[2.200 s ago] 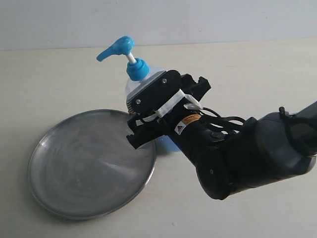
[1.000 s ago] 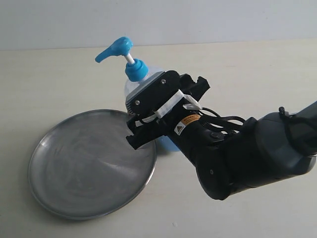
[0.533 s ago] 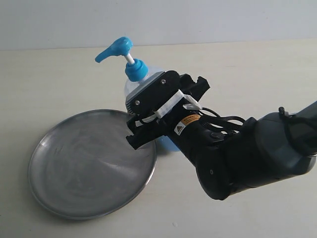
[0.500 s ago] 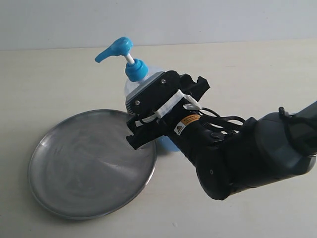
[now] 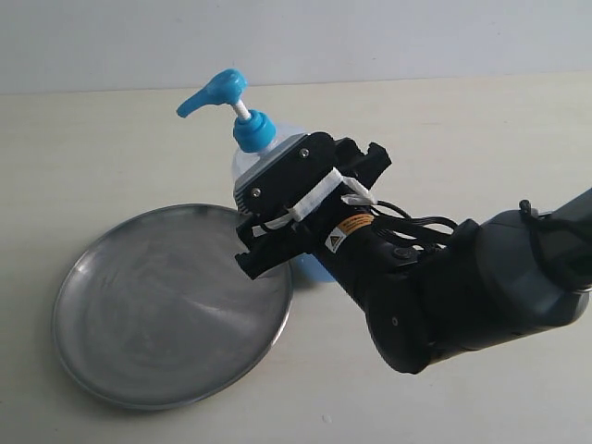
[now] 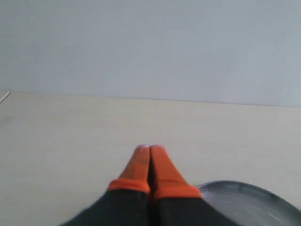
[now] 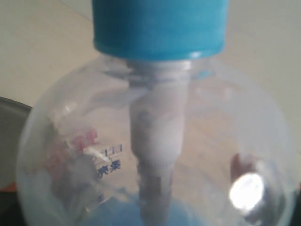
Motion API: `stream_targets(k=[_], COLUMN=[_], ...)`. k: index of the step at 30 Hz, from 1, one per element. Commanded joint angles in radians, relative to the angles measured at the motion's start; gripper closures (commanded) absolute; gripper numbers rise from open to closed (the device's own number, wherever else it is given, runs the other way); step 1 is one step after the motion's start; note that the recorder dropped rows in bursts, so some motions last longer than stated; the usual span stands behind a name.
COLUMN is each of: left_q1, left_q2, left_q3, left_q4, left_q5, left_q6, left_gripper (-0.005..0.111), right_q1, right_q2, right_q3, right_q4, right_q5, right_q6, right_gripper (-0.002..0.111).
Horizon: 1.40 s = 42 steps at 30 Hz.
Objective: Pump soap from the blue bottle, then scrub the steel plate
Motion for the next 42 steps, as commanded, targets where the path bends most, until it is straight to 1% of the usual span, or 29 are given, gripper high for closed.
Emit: stream_targets(k=[1, 7, 12, 42], left_q1=[0.002, -0.005, -0.07, -0.068], left_q2=[0.077, 0.2, 0.292, 0.299], left_q3=[-0.11, -0.274, -0.374, -0.38], left_q4=[-0.006, -0.006, -0.002, -0.002], left_q5=[-0.002, -0.002, -0.005, -0.009], left_q6=[-0.004, -0.004, -0.004, -0.004], left_gripper=[0.107, 0.107, 0.107, 0.107], right_q1=[0.0, 0.0, 0.0, 0.0], right_q2=[0.0, 0.0, 0.0, 0.0], right_q3=[-0.006, -0.006, -0.006, -0.002], right_q4=[-0.011, -0.011, -0.011, -0.012], right_q5=[-0.023, -0.028, -0.028, -0.015], right_q6=[-0.01, -0.01, -0.01, -0.001], right_gripper=[0.108, 0.108, 0.108, 0.108])
